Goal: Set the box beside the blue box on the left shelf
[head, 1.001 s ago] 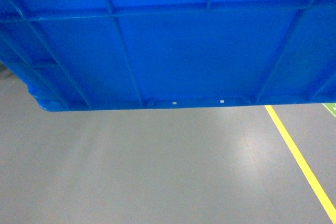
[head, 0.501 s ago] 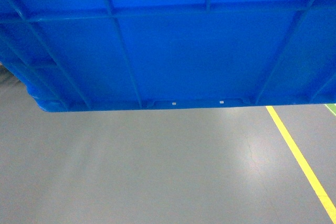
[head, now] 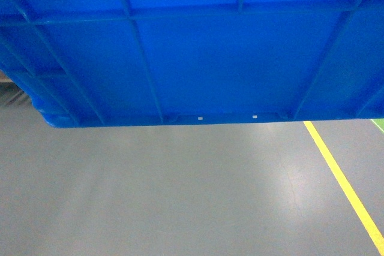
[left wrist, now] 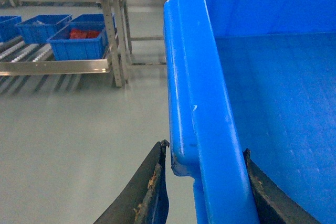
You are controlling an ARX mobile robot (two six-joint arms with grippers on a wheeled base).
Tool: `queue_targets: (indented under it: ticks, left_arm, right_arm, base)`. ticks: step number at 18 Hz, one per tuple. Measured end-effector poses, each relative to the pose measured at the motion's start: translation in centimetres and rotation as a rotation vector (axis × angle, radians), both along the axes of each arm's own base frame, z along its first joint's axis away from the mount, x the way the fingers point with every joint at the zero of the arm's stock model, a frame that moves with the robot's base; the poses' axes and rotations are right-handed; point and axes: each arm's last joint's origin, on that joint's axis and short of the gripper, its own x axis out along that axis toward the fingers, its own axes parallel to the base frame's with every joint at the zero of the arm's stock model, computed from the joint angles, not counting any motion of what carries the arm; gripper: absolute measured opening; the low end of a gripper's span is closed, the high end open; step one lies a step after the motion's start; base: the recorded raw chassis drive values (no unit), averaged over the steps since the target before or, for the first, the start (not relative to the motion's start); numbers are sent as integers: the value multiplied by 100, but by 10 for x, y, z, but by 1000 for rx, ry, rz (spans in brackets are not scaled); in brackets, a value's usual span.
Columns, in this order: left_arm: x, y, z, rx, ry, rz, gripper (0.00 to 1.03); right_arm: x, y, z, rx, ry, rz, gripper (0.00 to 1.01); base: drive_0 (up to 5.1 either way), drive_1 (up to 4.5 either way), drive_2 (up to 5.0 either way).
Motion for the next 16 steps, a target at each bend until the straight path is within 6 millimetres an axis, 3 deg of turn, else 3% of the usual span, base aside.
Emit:
queue_targets:
  ticks: [16]
  left_arm:
    - [0,0,0,-1,-1,0,32]
  right_arm:
    - [0,0,0,0,-2,0,10]
  base:
    - [7,414,-401]
